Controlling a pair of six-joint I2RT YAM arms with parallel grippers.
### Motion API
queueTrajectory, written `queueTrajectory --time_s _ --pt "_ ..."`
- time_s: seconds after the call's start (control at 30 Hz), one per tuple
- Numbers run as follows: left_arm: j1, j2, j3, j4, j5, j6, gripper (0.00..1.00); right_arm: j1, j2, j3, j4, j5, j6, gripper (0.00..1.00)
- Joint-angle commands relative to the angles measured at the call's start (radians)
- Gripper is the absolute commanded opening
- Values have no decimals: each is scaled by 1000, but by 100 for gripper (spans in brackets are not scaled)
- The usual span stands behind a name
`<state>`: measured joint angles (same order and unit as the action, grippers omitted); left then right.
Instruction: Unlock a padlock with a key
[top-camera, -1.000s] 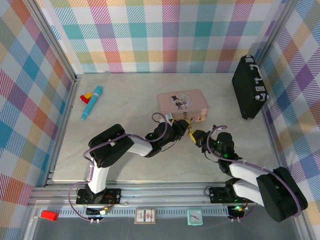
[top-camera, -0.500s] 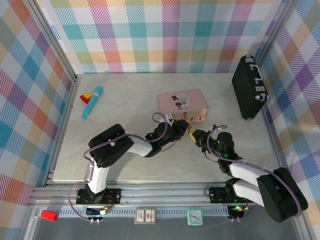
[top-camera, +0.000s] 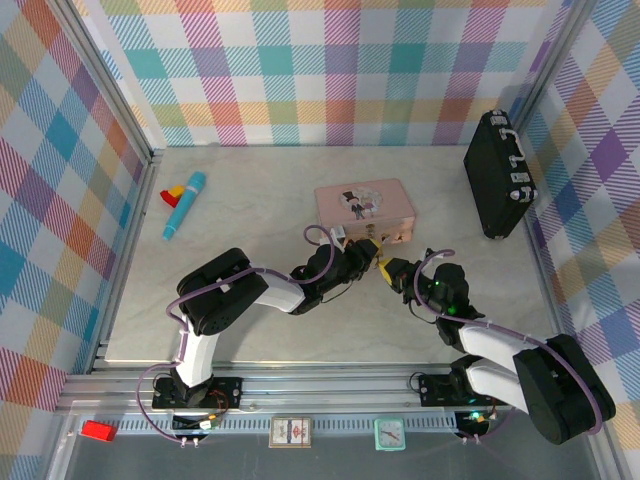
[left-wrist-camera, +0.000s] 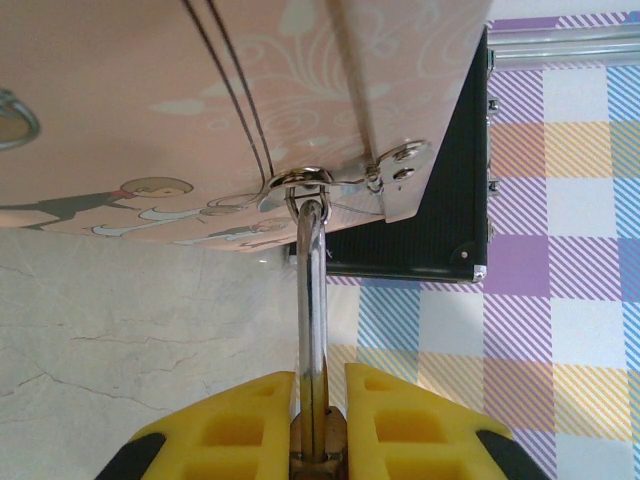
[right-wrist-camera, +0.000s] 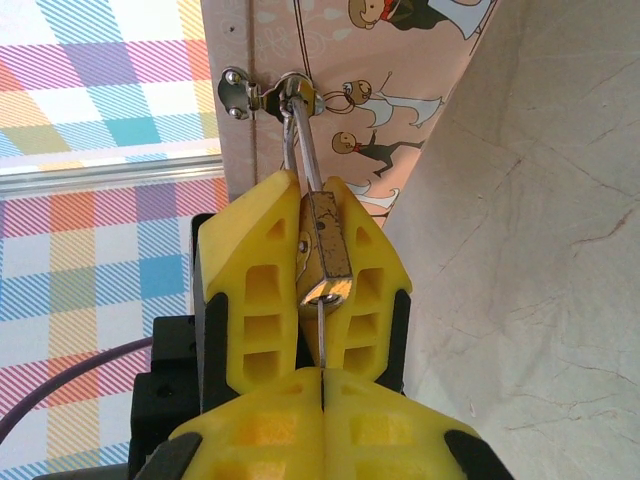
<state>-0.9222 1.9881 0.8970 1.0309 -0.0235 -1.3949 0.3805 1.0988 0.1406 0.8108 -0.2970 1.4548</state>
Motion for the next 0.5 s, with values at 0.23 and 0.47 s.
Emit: queueTrajectory --time_s 0.23,0.47 --pt "-27 -24 29 189 46 28 0 -7 25 31 35 1 10 0" --pt "-30 -23 29 194 45 30 0 -6 61 30 84 -4 27 0"
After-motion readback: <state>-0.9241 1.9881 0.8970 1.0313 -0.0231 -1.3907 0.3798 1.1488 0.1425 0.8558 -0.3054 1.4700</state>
